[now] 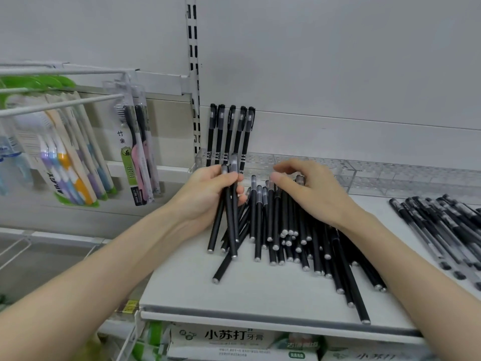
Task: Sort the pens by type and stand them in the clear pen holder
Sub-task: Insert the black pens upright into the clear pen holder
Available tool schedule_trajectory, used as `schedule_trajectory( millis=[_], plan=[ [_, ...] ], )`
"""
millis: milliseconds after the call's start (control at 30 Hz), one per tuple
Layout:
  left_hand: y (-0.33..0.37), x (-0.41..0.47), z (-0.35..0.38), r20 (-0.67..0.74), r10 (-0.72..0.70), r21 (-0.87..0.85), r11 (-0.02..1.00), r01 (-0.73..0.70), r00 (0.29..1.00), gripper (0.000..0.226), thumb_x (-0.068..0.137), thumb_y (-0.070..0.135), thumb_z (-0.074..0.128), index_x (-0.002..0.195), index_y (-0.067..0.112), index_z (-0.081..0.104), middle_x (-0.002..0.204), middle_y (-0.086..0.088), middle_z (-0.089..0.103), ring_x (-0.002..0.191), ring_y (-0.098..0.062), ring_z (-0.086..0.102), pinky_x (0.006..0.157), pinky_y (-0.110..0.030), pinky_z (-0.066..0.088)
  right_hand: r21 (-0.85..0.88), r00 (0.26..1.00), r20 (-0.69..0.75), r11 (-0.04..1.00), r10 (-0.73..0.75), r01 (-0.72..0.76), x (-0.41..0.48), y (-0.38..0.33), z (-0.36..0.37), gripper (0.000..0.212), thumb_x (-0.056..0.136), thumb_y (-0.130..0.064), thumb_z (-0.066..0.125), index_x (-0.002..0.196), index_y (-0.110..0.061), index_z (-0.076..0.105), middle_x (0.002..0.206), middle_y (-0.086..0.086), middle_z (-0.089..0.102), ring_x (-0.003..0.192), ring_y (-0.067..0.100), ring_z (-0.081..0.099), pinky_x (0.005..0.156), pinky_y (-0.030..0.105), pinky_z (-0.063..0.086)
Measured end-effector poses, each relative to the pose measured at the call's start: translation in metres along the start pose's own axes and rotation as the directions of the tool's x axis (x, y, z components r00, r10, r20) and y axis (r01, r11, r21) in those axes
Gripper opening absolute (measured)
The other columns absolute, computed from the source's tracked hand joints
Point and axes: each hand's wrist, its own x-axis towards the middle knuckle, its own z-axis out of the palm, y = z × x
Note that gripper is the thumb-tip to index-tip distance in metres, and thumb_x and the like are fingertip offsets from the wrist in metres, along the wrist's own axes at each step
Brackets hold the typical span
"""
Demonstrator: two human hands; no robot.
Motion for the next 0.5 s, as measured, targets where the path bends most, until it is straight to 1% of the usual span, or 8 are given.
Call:
schedule_trajectory(
  millis=[33, 67, 100, 167, 200, 267, 400, 500],
  plan=[
    [0.003, 0.001, 0.001, 0.014, 0.035, -0.009, 0.999, -0.035, 0.999, 0.01, 0.097, 0.002, 0.043, 0.095, -0.001, 0.052, 0.072, -0.008, 0.05, 0.056, -0.011, 0.052, 0.053, -0.022, 0.05, 0.077, 0.999, -0.039, 0.997, 0.005, -0.002, 0.001, -0.003, -0.001, 0.027, 0.093, -0.036, 0.056, 0.112, -0.02, 0.066, 0.101, -0.014, 0.065, 0.09, -0.009, 0.054, 0.078, 0.007, 0.036],
    [0.007, 0.001, 0.002, 0.033, 0.076, -0.005, 0.997, -0.076, 0.997, 0.011, 0.098, 0.004, 0.043, 0.095, 0.0, 0.052, 0.075, -0.008, 0.051, 0.057, -0.01, 0.051, 0.051, -0.021, 0.047, 0.158, 0.997, -0.07, 0.987, 0.009, 0.002, 0.002, -0.007, -0.001, 0.023, 0.092, -0.034, 0.058, 0.108, -0.021, 0.067, 0.094, -0.017, 0.065, 0.082, -0.011, 0.054, 0.072, 0.005, 0.037],
    [0.011, 0.002, 0.004, 0.051, 0.118, 0.002, 0.993, -0.118, 0.992, 0.011, 0.098, 0.004, 0.043, 0.096, 0.001, 0.053, 0.078, -0.007, 0.053, 0.058, -0.009, 0.049, 0.048, -0.019, 0.044, 0.234, 0.996, -0.092, 0.972, 0.01, 0.011, 0.003, -0.012, -0.003, 0.019, 0.091, -0.034, 0.059, 0.105, -0.023, 0.067, 0.091, -0.018, 0.066, 0.079, -0.01, 0.056, 0.071, 0.006, 0.039],
    [0.019, 0.003, 0.009, 0.095, 0.196, 0.021, 0.98, -0.199, 0.976, 0.011, 0.098, 0.004, 0.043, 0.096, 0.005, 0.054, 0.085, -0.006, 0.056, 0.058, -0.007, 0.045, 0.044, -0.017, 0.037, 0.361, 0.994, -0.108, 0.932, 0.004, 0.036, 0.009, -0.023, -0.007, 0.016, 0.091, -0.032, 0.06, 0.103, -0.025, 0.067, 0.09, -0.015, 0.069, 0.08, -0.007, 0.06, 0.075, 0.012, 0.044],
    [0.023, 0.003, 0.012, 0.124, 0.234, 0.039, 0.97, -0.241, 0.964, 0.012, 0.097, 0.003, 0.043, 0.098, 0.006, 0.055, 0.086, -0.005, 0.057, 0.058, -0.007, 0.044, 0.044, -0.016, 0.034, 0.423, 0.994, -0.108, 0.905, -0.001, 0.047, 0.012, -0.03, -0.01, 0.014, 0.091, -0.03, 0.06, 0.102, -0.024, 0.067, 0.088, -0.014, 0.07, 0.079, -0.006, 0.061, 0.076, 0.014, 0.047],
    [0.029, 0.004, 0.019, 0.181, 0.308, 0.077, 0.942, -0.325, 0.934, 0.014, 0.096, 0.002, 0.045, 0.1, 0.007, 0.058, 0.082, -0.001, 0.06, 0.058, -0.008, 0.043, 0.044, -0.016, 0.033, 0.526, 0.994, -0.111, 0.848, -0.009, 0.067, 0.02, -0.044, -0.016, 0.01, 0.091, -0.025, 0.061, 0.096, -0.02, 0.068, 0.079, -0.011, 0.07, 0.072, -0.003, 0.06, 0.071, 0.017, 0.048],
    [0.036, 0.01, 0.022, 0.182, 0.387, 0.188, 0.889, -0.418, 0.904, 0.012, 0.094, 0.005, 0.053, 0.103, 0.006, 0.06, 0.078, -0.007, 0.061, 0.058, -0.011, 0.046, 0.047, -0.018, 0.037, 0.595, 0.987, -0.156, 0.802, 0.05, 0.053, 0.035, -0.055, -0.022, 0.011, 0.088, -0.024, 0.066, 0.08, -0.016, 0.069, 0.066, -0.009, 0.064, 0.06, 0.003, 0.053, 0.063, 0.022, 0.047],
    [0.035, 0.014, 0.019, 0.142, 0.396, 0.246, 0.873, -0.42, 0.907, 0.012, 0.093, 0.006, 0.055, 0.103, 0.004, 0.061, 0.076, -0.008, 0.062, 0.056, -0.009, 0.05, 0.049, -0.018, 0.041, 0.593, 0.983, -0.158, 0.805, 0.089, 0.023, 0.041, -0.055, -0.018, 0.013, 0.087, -0.025, 0.067, 0.08, -0.014, 0.07, 0.067, -0.007, 0.064, 0.061, 0.004, 0.052, 0.064, 0.022, 0.046]
  ],
)
